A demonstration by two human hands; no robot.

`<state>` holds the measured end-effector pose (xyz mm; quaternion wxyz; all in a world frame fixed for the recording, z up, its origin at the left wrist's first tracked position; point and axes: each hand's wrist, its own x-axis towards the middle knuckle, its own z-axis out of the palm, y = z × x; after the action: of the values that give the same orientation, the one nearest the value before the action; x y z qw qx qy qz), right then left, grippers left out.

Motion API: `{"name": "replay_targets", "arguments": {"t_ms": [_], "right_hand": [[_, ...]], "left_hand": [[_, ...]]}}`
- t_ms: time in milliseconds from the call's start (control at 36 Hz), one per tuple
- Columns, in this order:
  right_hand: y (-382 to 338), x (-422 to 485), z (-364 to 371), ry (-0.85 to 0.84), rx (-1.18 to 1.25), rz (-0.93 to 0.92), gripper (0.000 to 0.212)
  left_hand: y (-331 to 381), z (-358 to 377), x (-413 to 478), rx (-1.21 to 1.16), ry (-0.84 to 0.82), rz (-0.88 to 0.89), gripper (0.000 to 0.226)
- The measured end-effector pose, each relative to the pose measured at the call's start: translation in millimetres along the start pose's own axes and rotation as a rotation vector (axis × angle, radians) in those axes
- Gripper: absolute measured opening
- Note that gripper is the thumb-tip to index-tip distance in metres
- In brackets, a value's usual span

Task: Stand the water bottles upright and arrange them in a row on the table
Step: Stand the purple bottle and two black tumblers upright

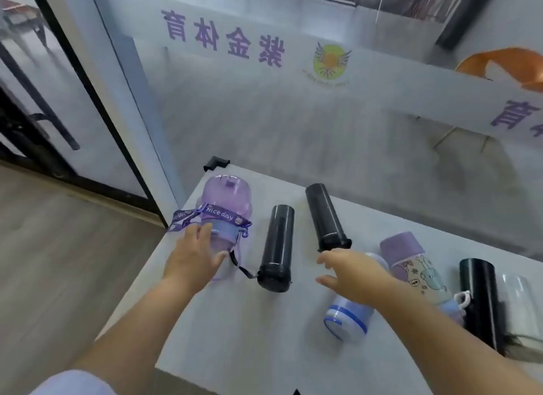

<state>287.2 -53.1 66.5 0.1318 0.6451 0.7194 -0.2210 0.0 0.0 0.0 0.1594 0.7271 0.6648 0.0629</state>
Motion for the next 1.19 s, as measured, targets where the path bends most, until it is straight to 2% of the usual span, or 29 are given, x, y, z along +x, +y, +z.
{"name": "replay_targets", "arguments": {"t_ms": [222, 389, 556, 722, 861, 1000, 1056, 1139, 1194], "right_hand": [[3.4, 29.8, 4.6, 0.012, 0.047, -0.053, 0.045], [-2.7, 49.4, 11.7, 0.023, 0.051, -0.150, 0.042], [-7.8, 64.1, 18.2, 0.014, 0.045, -0.196, 0.040], [-10.2, 69.8, 22.9, 0.017, 0.069, -0.205, 0.040], [-9.7, 70.8, 24.5, 0.017, 0.081, -0.200, 0.039], [-12.9, 72.5, 22.1, 0.023, 0.116, -0.200, 0.041], [-14.2, 73.0, 20.6, 0.026, 0.118, -0.202, 0.041], [-15.3, 73.5, 19.2, 0.028, 0.119, -0.204, 0.041], [-15.9, 73.7, 18.6, 0.030, 0.121, -0.204, 0.040]], "left_hand": [[11.8, 31.5, 19.9, -0.028, 0.051, -0.203, 0.084], [9.3, 40.8, 24.2, -0.030, 0.143, -0.187, 0.084], [10.7, 37.8, 27.5, -0.128, 0.165, -0.197, 0.078], [2.8, 22.4, 28.3, -0.068, 0.156, -0.110, 0.080], [-1.0, -8.5, 32.5, 0.012, 0.276, 0.043, 0.078], [-6.2, -42.3, 45.5, 0.082, 0.212, 0.025, 0.064], [-9.3, -55.2, 52.1, 0.143, 0.137, -0.035, 0.066], [-10.3, -70.6, 61.6, 0.296, 0.091, 0.014, 0.067], [-8.1, -80.4, 69.1, 0.304, 0.024, 0.017, 0.065]]}}
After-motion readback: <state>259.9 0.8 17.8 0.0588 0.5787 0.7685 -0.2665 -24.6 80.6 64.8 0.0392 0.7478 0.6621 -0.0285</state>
